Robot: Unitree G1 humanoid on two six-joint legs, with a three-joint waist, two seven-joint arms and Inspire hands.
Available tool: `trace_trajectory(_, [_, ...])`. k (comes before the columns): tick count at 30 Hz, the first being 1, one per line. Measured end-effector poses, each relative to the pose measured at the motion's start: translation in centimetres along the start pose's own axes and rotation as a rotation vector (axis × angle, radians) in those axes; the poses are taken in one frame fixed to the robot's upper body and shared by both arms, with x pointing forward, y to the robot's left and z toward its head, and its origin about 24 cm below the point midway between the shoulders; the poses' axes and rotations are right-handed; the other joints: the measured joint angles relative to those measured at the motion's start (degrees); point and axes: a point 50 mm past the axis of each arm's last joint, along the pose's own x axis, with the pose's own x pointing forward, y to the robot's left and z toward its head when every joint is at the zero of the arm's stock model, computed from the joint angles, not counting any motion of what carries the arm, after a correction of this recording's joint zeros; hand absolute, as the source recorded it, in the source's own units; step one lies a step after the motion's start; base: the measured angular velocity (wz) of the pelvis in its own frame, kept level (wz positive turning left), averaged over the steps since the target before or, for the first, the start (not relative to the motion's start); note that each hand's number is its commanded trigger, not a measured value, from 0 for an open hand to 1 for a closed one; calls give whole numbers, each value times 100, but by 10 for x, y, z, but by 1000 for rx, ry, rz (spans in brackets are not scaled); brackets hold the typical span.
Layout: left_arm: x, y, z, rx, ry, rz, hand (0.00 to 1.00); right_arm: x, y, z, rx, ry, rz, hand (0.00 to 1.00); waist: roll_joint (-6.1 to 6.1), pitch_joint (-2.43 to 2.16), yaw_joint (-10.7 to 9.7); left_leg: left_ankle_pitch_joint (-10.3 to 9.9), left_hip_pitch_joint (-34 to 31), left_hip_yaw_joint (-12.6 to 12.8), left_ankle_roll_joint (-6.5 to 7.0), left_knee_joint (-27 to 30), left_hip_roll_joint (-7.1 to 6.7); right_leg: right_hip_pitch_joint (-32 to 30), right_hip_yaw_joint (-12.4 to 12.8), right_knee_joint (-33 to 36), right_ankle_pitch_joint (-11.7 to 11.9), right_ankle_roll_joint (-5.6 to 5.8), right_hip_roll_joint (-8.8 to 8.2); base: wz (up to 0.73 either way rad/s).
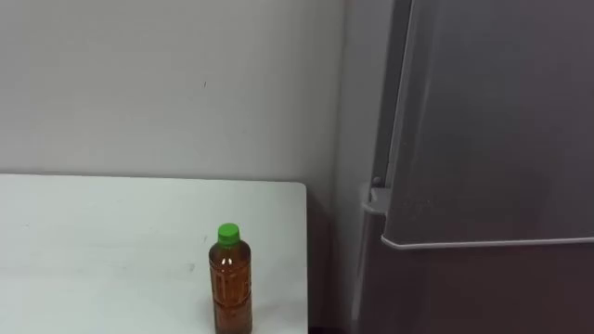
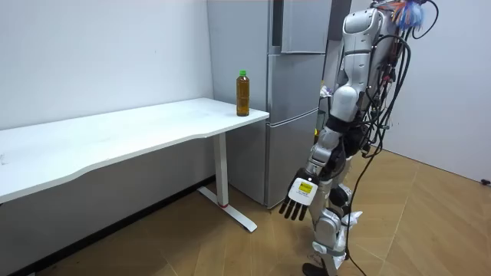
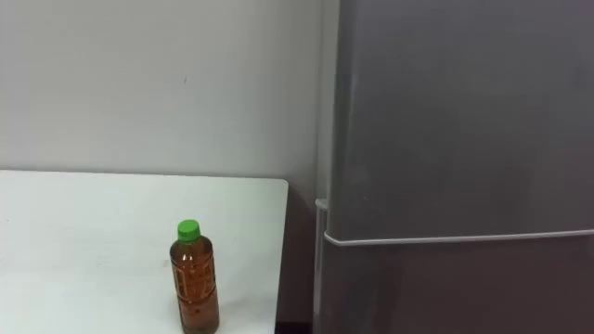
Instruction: Put the bottle in the upper fridge
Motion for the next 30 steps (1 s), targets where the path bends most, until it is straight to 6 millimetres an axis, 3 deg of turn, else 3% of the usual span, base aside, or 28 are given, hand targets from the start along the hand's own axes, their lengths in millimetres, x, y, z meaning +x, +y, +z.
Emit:
trace_trajectory(21, [-2, 18, -15, -77, 56, 69, 0, 0, 0, -2, 11, 18, 13, 0, -48, 1, 18, -2, 0, -1, 1, 9, 4, 0, -2, -10, -1, 2, 4, 0])
trace_trajectory(26, [-1, 21, -8, -176, 54, 125, 0, 0, -1, 2, 21, 8, 22, 0, 5, -7, 14, -2, 3, -32, 1, 4, 3, 15, 1, -6, -1, 1, 1, 1])
trace_trajectory(27, [-1, 23, -4, -244, 44, 134, 0, -1, -2, 2, 37, 2, 24, 0, 52, -24, 6, -2, 11, -43, 1, 8, 2, 35, -16, -7, -1, 1, -4, 7])
trace_trajectory(28, [-1, 25, 3, -309, 25, 147, 0, -1, -4, 1, 47, 3, 22, 0, 51, -3, -2, -2, 50, -50, 1, 6, 0, 82, -47, -11, -2, 2, -10, 7])
trace_trajectory(30, [-1, 29, 14, -393, -14, 164, 0, -2, -7, 1, 68, -4, 16, 0, 112, -17, 6, -5, 93, -58, 3, 3, 0, 115, -37, -5, -12, 6, -12, 2])
